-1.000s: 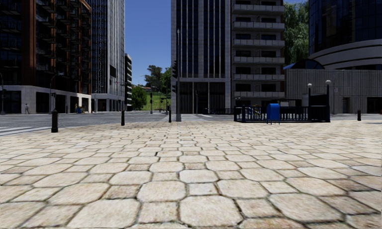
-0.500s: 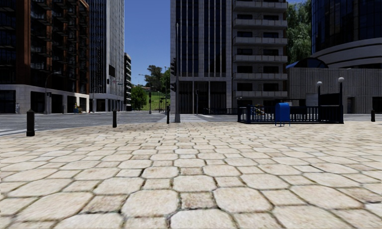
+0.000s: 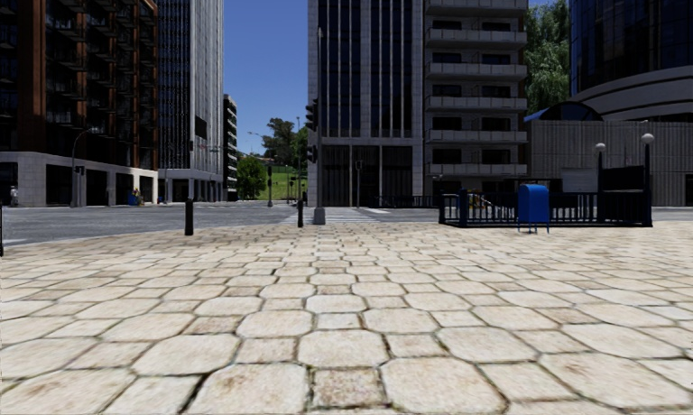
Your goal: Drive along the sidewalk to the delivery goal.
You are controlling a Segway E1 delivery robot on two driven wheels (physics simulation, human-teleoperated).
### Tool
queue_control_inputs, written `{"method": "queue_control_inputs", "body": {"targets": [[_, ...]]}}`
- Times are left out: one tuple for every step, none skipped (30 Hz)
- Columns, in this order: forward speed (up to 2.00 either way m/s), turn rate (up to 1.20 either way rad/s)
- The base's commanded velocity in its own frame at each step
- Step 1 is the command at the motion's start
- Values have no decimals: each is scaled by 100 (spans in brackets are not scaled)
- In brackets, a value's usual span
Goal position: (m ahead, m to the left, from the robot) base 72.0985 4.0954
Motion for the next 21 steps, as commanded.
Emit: {"method": "queue_control_inputs", "body": {"targets": [[200,0],[200,0],[200,0],[200,0],[200,0],[200,0],[200,0],[200,0],[200,0],[200,0],[200,0],[200,0],[200,0],[200,0],[200,0],[200,0],[200,0],[200,0],[200,0],[200,0],[200,0]]}}
